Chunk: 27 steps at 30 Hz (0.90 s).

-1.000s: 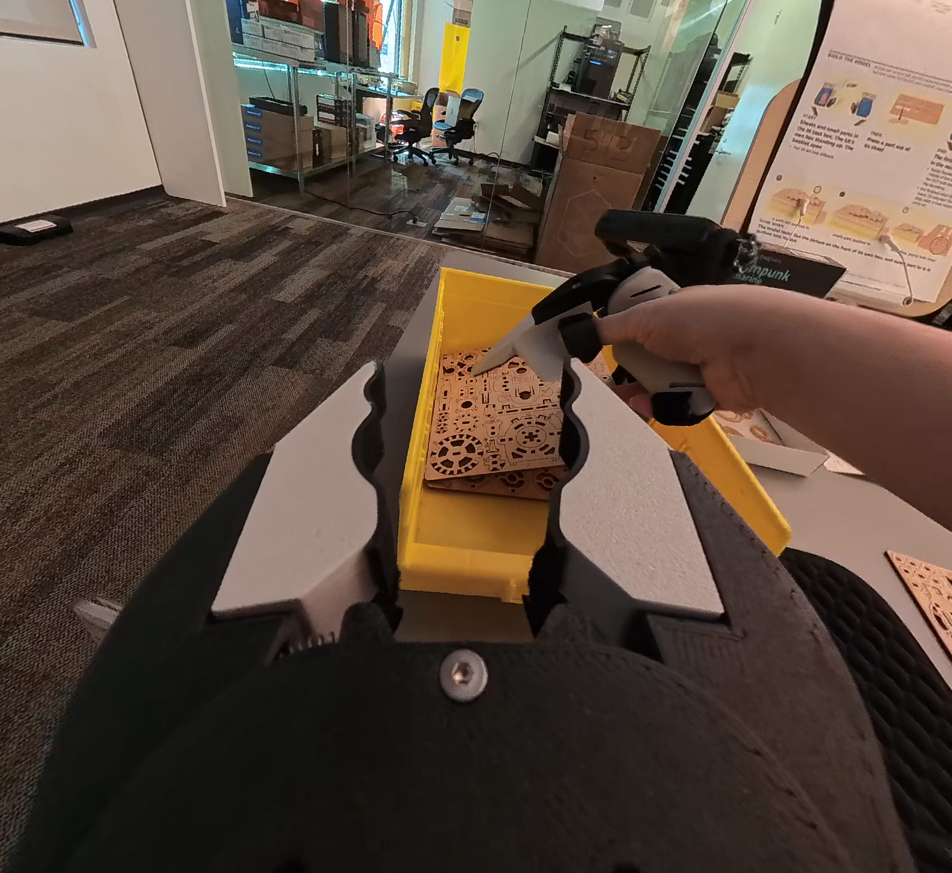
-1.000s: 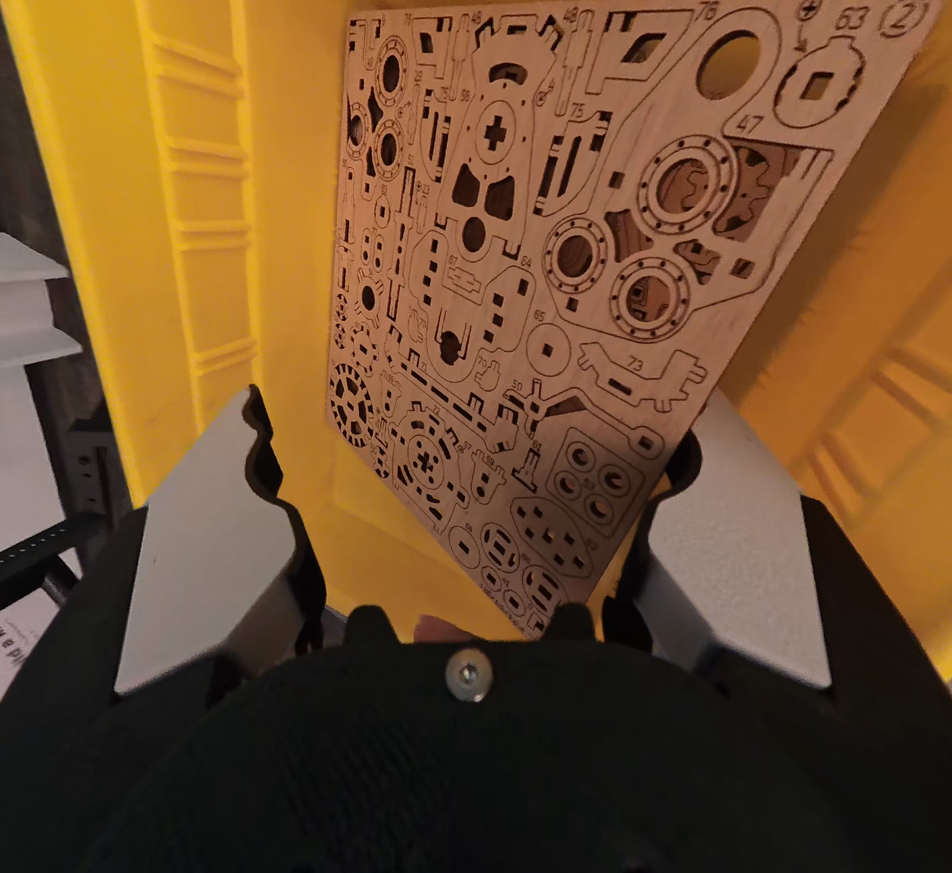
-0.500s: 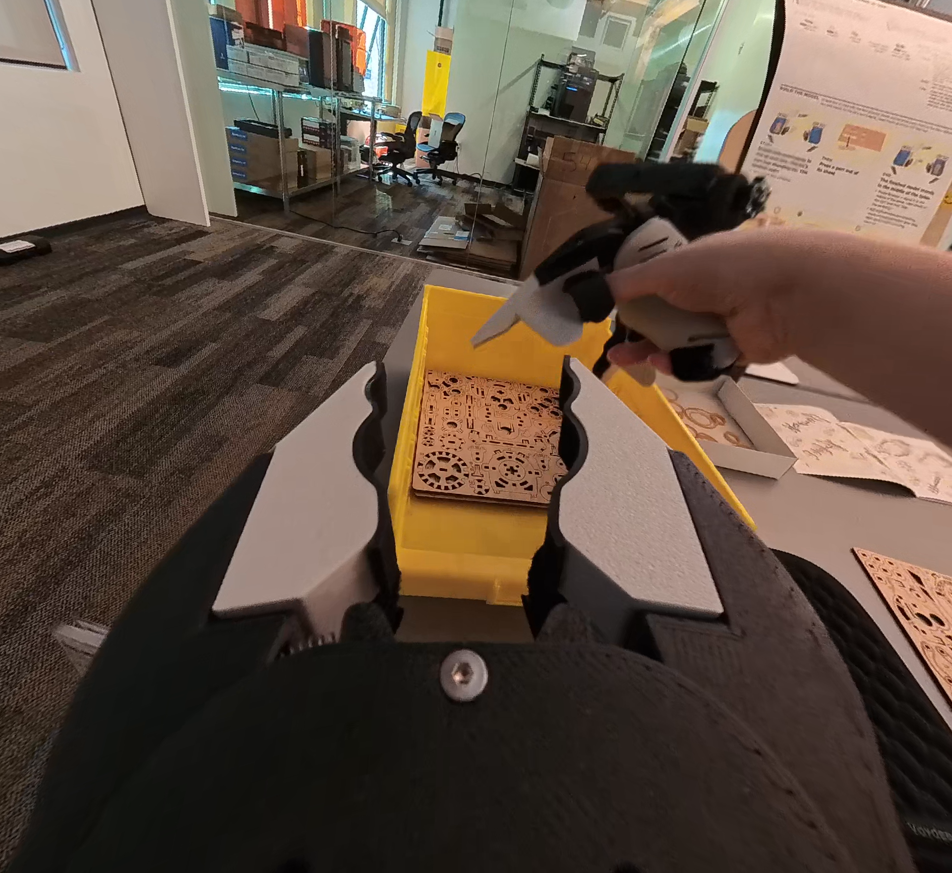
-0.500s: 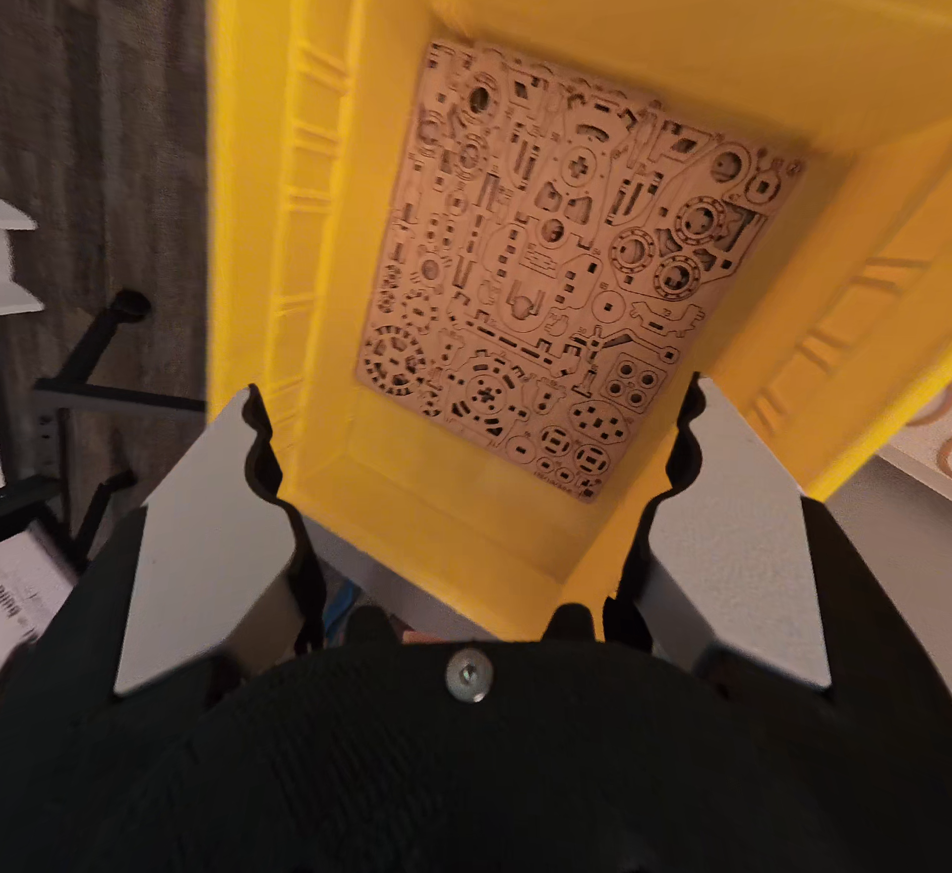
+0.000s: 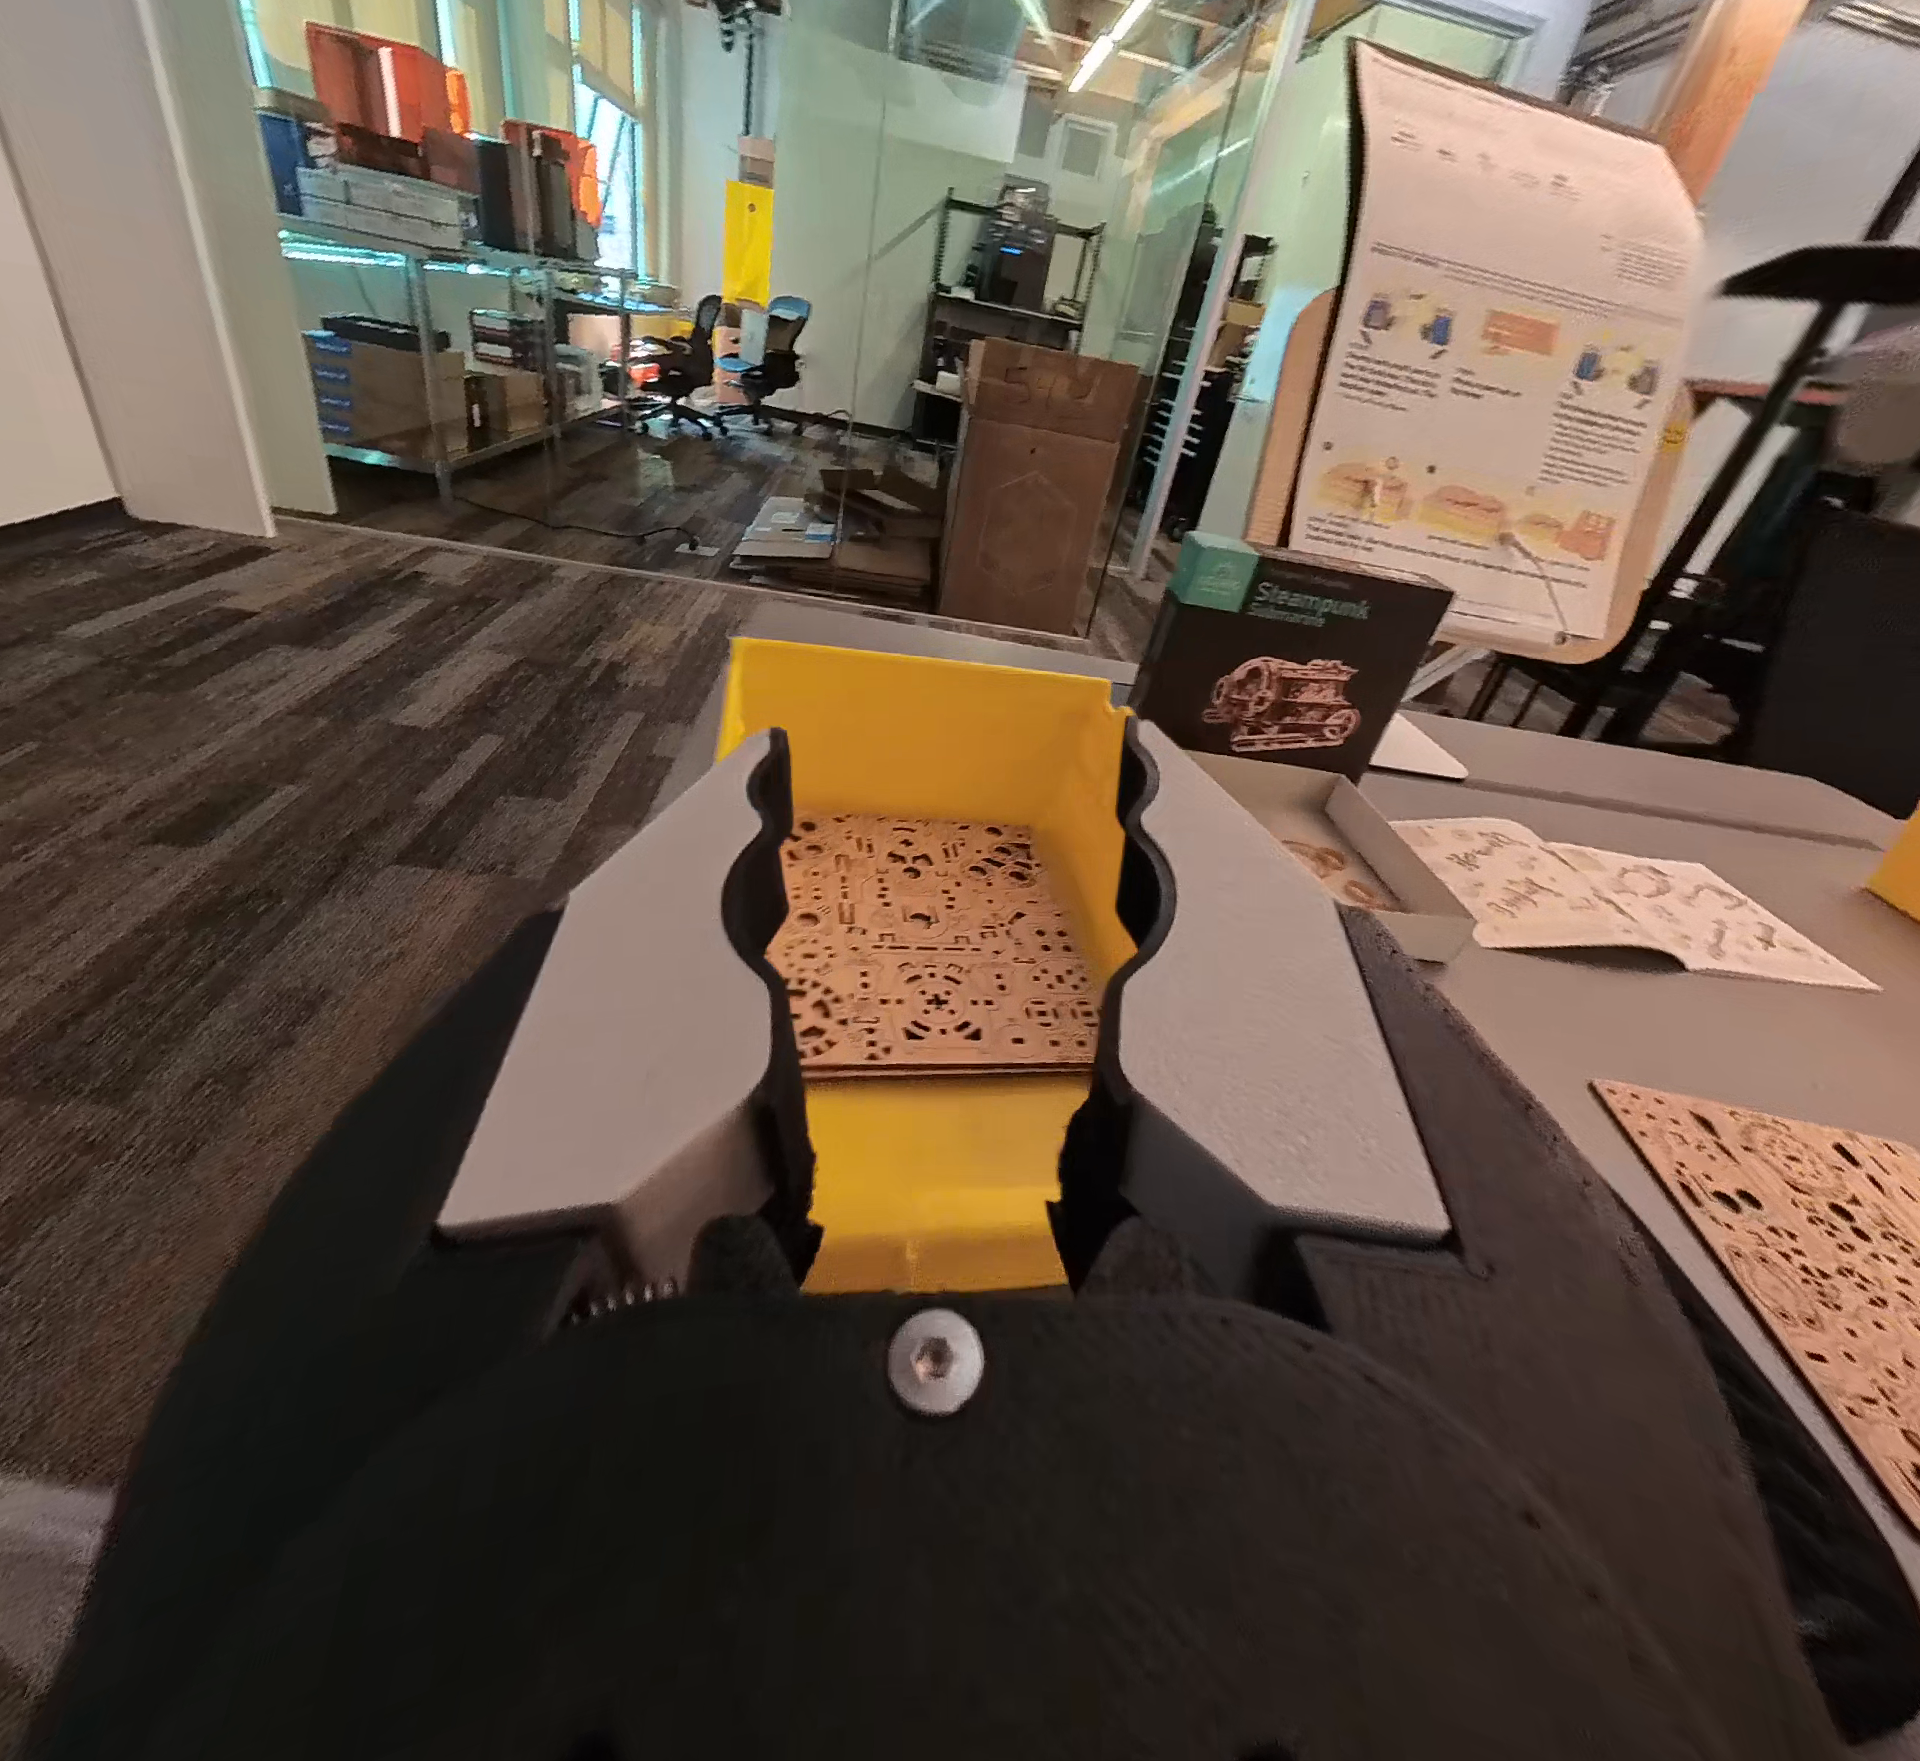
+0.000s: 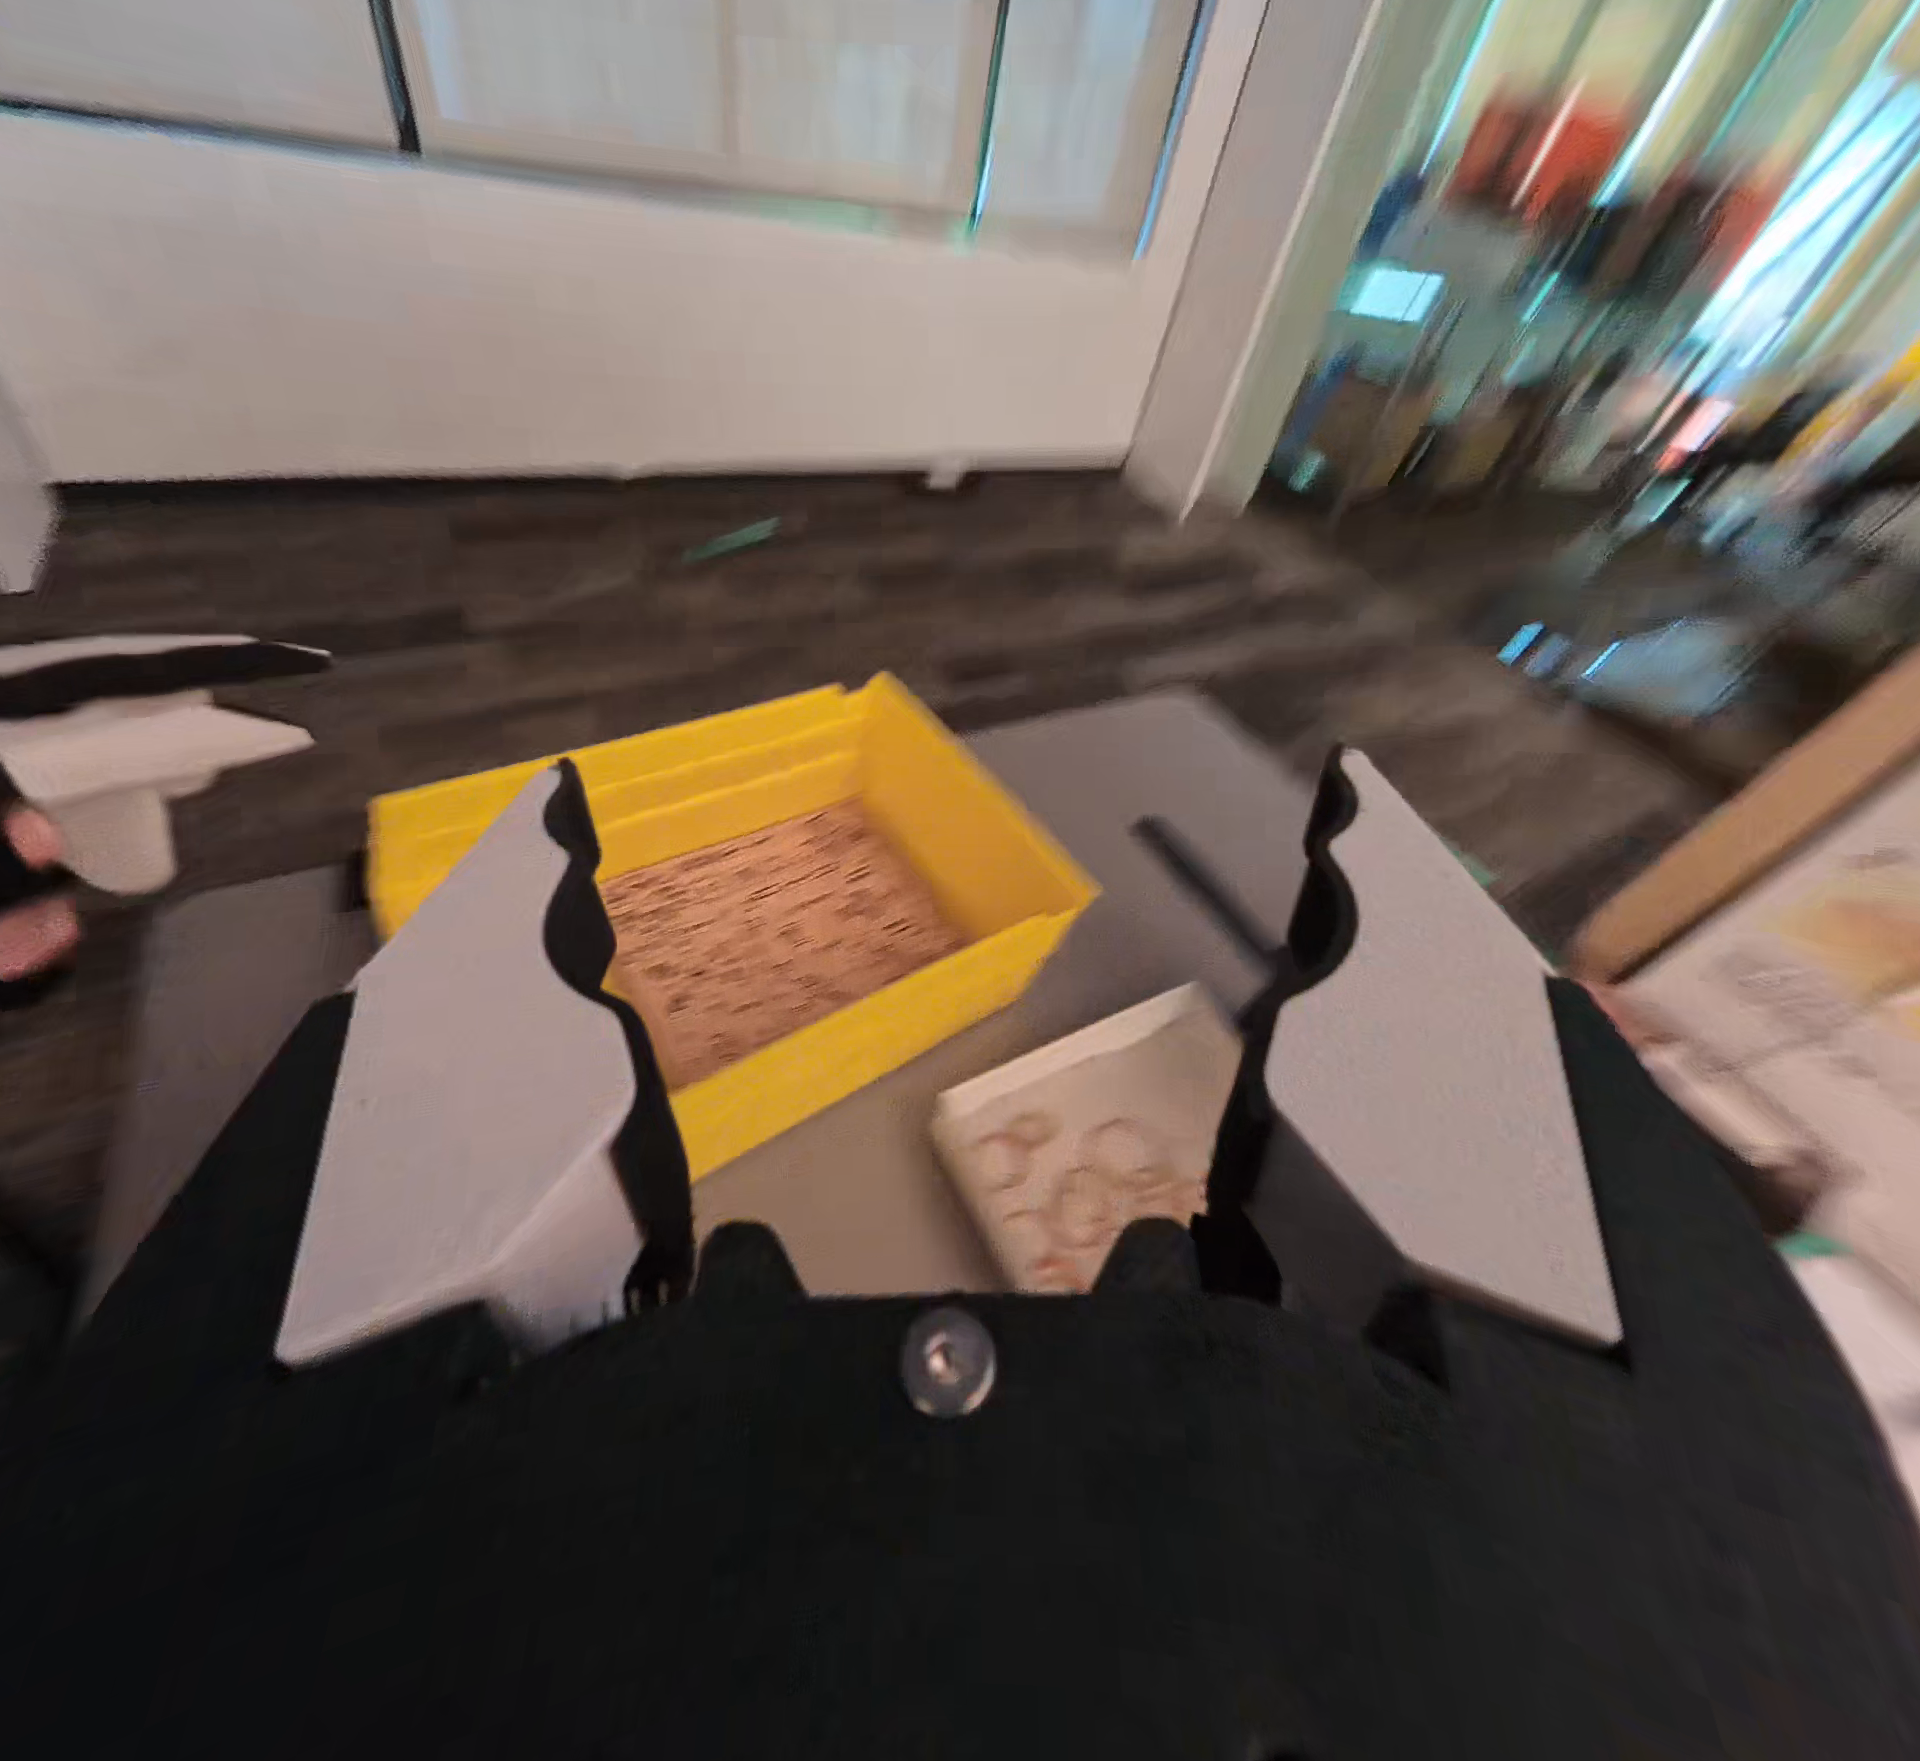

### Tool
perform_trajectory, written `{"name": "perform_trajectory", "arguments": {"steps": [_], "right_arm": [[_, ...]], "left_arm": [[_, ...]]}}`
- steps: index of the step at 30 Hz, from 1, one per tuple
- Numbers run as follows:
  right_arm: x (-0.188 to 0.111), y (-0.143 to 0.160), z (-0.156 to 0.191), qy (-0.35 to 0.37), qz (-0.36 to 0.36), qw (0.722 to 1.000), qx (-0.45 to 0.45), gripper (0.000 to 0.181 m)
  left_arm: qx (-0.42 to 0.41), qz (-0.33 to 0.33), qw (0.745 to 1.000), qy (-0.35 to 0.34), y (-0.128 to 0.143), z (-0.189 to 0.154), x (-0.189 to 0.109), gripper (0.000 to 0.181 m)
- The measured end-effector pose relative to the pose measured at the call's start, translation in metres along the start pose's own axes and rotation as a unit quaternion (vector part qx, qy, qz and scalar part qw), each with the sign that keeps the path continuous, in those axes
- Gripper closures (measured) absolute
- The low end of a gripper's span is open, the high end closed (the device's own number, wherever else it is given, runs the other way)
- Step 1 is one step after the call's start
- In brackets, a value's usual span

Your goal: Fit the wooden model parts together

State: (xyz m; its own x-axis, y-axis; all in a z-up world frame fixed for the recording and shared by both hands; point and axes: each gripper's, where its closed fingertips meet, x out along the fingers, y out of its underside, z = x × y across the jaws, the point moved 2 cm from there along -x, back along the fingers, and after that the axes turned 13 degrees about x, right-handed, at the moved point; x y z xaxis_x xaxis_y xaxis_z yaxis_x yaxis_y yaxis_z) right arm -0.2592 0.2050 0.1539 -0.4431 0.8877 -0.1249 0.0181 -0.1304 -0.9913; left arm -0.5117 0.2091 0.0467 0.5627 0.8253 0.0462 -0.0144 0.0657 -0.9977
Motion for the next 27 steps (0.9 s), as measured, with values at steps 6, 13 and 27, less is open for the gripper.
{"name": "perform_trajectory", "arguments": {"steps": [6,13,27], "right_arm": [[-0.119,0.029,-0.069,0.044,-0.103,0.993,-0.042,0.053],[-0.202,0.090,-0.110,0.009,-0.059,0.996,-0.069,0.079],[-0.261,0.248,-0.140,-0.213,0.269,0.938,-0.046,0.113]], "left_arm": [[0.035,-0.013,0.996,0.084,-0.004,-0.051,0.024,0.120],[0.063,0.032,0.951,0.302,0.011,-0.172,0.033,0.118],[0.149,0.221,0.810,0.523,0.108,-0.337,0.031,0.076]]}}
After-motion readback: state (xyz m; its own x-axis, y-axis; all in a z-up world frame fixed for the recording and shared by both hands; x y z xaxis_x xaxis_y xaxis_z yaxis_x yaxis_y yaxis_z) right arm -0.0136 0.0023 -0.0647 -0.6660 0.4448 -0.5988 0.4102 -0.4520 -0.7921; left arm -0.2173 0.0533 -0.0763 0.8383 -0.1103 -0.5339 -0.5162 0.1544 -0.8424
